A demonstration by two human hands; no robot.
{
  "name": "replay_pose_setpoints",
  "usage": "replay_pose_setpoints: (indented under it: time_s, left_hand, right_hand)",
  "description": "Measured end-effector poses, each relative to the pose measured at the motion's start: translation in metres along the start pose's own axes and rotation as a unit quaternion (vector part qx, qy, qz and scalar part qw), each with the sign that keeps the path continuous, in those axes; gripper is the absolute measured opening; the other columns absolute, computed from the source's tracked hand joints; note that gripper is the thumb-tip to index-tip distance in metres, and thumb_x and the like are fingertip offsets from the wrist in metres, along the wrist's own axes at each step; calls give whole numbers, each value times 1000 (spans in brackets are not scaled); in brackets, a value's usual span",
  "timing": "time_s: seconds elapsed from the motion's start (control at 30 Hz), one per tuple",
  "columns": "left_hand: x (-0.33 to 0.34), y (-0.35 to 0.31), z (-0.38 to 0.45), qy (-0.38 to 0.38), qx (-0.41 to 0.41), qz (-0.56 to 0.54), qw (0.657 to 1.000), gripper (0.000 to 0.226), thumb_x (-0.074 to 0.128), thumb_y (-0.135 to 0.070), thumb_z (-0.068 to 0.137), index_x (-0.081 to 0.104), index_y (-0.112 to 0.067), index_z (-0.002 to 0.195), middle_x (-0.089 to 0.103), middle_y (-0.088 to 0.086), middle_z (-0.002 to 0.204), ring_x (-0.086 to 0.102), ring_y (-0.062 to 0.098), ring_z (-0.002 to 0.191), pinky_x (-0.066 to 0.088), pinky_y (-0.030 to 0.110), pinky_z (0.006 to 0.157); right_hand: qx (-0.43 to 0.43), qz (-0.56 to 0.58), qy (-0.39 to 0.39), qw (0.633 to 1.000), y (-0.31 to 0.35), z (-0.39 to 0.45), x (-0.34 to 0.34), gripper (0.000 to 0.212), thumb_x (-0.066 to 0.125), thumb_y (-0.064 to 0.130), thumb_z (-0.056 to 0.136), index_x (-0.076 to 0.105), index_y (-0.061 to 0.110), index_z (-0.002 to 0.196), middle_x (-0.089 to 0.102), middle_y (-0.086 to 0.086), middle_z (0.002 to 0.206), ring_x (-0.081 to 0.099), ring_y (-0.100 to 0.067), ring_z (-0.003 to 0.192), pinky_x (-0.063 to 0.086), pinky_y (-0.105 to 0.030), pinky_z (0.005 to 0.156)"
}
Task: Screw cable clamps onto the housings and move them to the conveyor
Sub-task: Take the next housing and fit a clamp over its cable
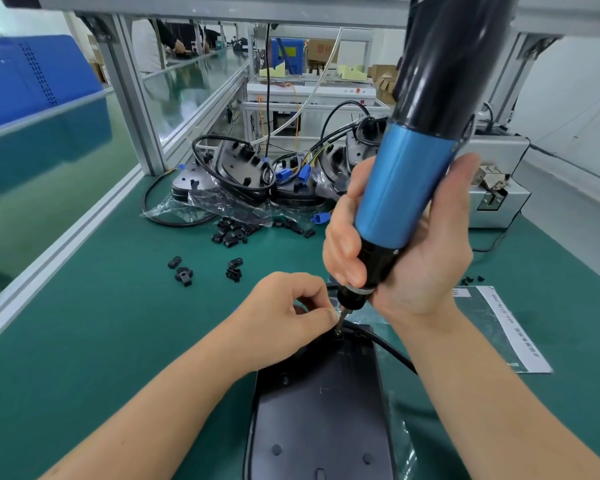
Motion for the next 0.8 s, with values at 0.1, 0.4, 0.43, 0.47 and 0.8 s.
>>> replay_pose_setpoints:
  time_s: [0.1,0.4,0.43,0.47,0.8]
  left_hand:
    - [1,0,0,-1,1,-3,1000,26,65,-15,84,56,-26,61,50,-14,46,40,10,44,39,20,47]
    - [-1,-1,0,-3,10,0,1000,21,66,-17,82,58,-23,63,59,-4,60,47,14,51,49,35,52]
    - [-1,-2,-1,-4,13,2,1000,20,66,-21,81,58,-24,63,57,-6,59,46,14,51,48,33,52]
    - [-1,-3,-1,-4,14,3,1000,18,65,-23,79,58,-24,63,58,-5,59,47,14,51,49,34,52]
    - [-54,18,-27,-18,3,76,997,19,70,-20,85,66,-28,68,68,-4,71,58,5,62,48,20,62]
  right_hand:
    - [0,3,13,1000,0,1,2,67,37,68,79,48,3,91,51,-10,56,43,-17,35,35,-23,42]
    - [-1,7,3,1000,1,0,-2,59,38,61,83,48,4,93,51,-10,58,40,-18,37,34,-23,41]
    - [0,0,6,1000,1,0,-1,62,39,64,81,48,4,93,51,-11,58,41,-18,37,34,-24,41]
    - [-1,-9,5,1000,1,0,0,65,38,67,79,48,4,93,51,-12,60,42,-18,39,34,-25,42]
    - [-38,-41,-282,958,58,-28,-111,64,25,72,85,53,15,77,54,-6,60,45,-18,46,39,-23,49]
Point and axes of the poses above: each hand's wrist, its own z-axis towards the middle knuckle, its own x-axis out of the palm, y = z × x, the point moved 10 cm from there along z, towards the middle knuckle
